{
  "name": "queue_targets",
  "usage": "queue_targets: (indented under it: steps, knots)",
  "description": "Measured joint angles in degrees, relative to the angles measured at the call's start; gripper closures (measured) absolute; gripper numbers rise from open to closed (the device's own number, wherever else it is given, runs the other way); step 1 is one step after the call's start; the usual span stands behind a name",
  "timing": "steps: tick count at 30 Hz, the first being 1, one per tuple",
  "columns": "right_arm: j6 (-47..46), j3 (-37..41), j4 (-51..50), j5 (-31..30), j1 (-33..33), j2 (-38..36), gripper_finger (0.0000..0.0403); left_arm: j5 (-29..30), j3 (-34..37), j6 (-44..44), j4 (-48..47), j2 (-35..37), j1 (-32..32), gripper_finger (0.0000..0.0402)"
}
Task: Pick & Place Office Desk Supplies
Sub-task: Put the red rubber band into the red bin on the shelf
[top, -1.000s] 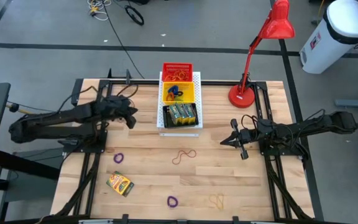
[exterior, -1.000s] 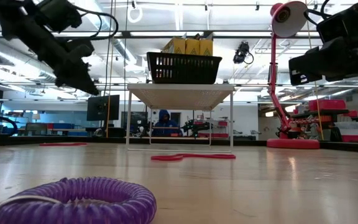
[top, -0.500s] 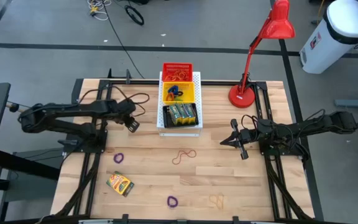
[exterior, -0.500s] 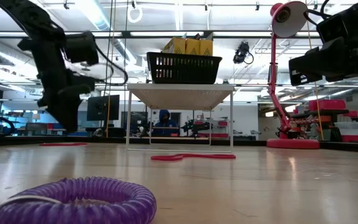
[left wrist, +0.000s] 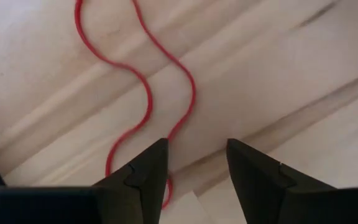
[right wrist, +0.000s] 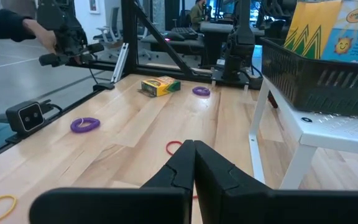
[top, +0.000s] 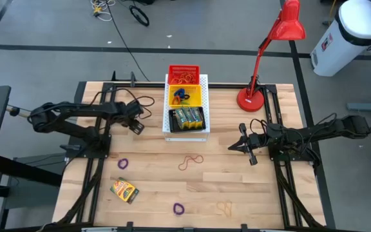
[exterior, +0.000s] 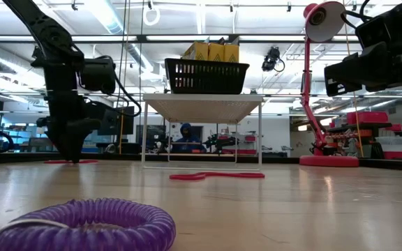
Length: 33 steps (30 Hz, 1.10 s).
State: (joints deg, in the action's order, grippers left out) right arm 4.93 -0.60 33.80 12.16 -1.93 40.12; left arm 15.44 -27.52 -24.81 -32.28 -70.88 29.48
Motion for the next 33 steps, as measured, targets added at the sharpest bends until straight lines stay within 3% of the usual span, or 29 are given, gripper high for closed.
queue_targets:
  steps: [8,19,26,33]
  knots:
    - [0.0,0.0,-0.02,0.02,0.0,0.0,0.039,-0.02,0.04,2.46,2.53,-0.21,4.31,0.0228]
    - [0.0,0.0,-0.02,0.0,0.0,0.0,0.039,-5.97,-0.1,7.11,2.96,-0.94,10.08,0.0231]
    - [-0.01,0.0,-0.02,0.02,0.0,0.0,0.039,-6.45,-0.15,7.8,3.13,-1.5,10.33,0.0275]
    - [-0.1,0.0,-0.02,0.0,0.0,0.0,0.039,-6.22,-0.51,10.5,2.36,-1.58,10.34,0.0345]
